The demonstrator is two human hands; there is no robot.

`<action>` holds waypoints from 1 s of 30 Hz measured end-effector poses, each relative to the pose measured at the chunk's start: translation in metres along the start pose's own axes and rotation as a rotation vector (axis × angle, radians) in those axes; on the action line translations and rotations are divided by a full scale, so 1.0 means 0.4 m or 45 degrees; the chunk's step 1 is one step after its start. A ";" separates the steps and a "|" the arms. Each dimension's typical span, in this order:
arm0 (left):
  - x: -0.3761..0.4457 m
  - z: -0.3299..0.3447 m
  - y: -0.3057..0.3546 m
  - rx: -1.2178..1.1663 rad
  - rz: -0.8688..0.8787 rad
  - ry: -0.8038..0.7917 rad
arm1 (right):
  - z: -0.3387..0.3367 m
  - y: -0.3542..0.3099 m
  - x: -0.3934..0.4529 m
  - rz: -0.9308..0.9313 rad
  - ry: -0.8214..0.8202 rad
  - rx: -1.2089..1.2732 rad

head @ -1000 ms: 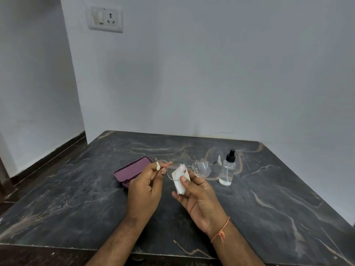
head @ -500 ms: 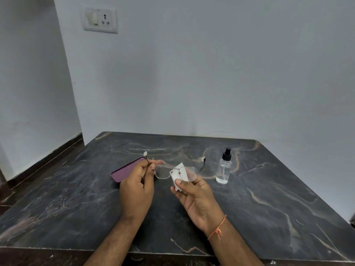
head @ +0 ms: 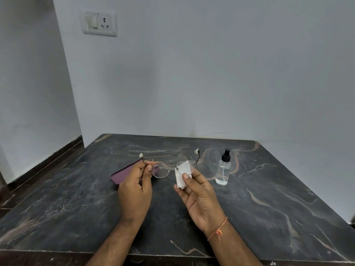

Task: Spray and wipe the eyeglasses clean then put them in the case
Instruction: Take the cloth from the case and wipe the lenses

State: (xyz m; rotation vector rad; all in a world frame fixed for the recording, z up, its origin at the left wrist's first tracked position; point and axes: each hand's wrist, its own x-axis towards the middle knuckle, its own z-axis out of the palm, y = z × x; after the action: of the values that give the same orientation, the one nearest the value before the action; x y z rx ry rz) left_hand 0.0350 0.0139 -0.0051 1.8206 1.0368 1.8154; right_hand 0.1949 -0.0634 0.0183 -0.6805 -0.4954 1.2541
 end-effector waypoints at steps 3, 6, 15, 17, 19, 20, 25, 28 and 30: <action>0.001 0.003 -0.002 0.000 0.012 -0.001 | -0.003 0.005 0.008 -0.077 0.056 0.008; 0.001 0.005 0.004 0.004 0.045 -0.033 | -0.008 0.004 0.013 -0.138 0.102 0.017; 0.001 -0.003 0.020 -0.032 0.113 -0.048 | -0.005 -0.003 -0.006 -0.008 -0.087 0.012; 0.000 -0.003 0.019 -0.041 0.111 -0.047 | -0.002 -0.003 -0.010 0.019 -0.106 -0.022; -0.001 -0.004 0.017 -0.044 0.104 -0.046 | 0.000 -0.002 -0.011 0.045 -0.082 -0.037; -0.002 -0.005 0.017 -0.046 0.097 -0.047 | -0.001 0.000 -0.010 0.054 -0.062 -0.034; -0.003 -0.004 0.018 -0.046 0.078 -0.053 | -0.012 0.002 0.003 -0.010 0.039 -0.053; -0.002 -0.004 0.019 -0.033 0.082 -0.063 | -0.014 0.001 0.008 -0.077 0.076 -0.061; -0.003 -0.004 0.019 -0.018 0.091 -0.065 | -0.017 0.000 0.011 -0.110 0.099 -0.043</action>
State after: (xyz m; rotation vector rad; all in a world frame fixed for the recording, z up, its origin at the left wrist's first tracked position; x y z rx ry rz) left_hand 0.0355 0.0076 -0.0004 1.9080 0.9494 1.8021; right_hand 0.2007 -0.0602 0.0134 -0.7263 -0.4781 1.1366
